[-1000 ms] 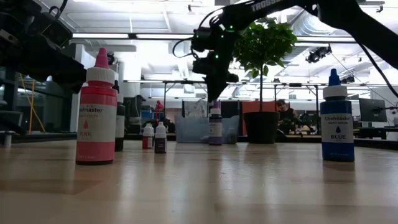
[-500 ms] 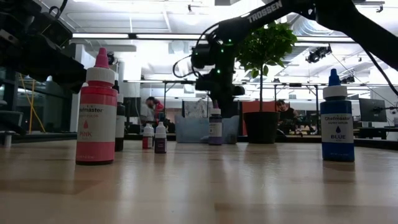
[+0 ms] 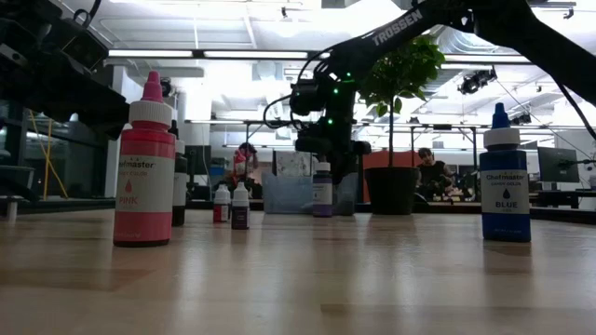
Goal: Pick & Place food coloring
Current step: Put the small green food coloring bottle into the black bin
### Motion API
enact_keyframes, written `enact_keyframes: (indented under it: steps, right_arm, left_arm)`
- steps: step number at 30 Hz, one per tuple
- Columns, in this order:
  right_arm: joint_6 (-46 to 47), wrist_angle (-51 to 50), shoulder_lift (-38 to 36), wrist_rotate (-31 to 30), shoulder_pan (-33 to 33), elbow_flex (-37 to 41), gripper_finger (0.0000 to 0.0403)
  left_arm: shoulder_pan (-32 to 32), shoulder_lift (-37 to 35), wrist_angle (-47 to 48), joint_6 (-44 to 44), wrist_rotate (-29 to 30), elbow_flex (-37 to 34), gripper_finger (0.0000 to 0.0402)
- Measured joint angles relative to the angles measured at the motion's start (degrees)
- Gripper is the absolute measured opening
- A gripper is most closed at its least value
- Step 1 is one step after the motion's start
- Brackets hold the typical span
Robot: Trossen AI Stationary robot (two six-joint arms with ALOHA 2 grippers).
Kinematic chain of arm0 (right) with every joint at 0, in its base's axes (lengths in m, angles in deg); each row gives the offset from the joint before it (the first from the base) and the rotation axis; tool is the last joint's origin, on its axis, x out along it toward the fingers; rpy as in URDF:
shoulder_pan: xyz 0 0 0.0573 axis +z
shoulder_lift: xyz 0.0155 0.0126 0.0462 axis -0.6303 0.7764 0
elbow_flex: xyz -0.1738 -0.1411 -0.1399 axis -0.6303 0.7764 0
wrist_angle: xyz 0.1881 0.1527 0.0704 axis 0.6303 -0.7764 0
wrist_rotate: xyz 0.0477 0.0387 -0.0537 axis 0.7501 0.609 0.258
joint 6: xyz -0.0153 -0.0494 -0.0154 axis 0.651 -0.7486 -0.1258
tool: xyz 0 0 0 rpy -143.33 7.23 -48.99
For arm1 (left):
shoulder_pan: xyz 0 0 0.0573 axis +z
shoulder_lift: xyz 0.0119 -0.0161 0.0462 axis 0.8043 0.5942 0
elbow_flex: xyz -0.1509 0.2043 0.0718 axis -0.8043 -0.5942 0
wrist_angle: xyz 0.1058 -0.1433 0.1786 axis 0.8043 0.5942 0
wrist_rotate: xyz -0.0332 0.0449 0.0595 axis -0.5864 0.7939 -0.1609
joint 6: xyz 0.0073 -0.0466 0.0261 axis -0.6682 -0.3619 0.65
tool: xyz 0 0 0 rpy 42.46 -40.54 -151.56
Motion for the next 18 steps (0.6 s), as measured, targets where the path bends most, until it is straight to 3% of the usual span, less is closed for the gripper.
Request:
enact_keyframes:
  steps: [7, 18]
  right_arm:
    - [1.1, 1.5, 0.0, 0.3, 0.0, 1.6, 0.0056]
    - [2.2, 2.1, 0.0, 0.1, 0.0, 1.6, 0.0095]
  left_arm:
    - [0.0, 0.0, 0.0, 0.0, 0.0, 0.0, 0.0163]
    - [0.0, 0.0, 0.0, 0.0, 0.0, 0.0, 0.0163]
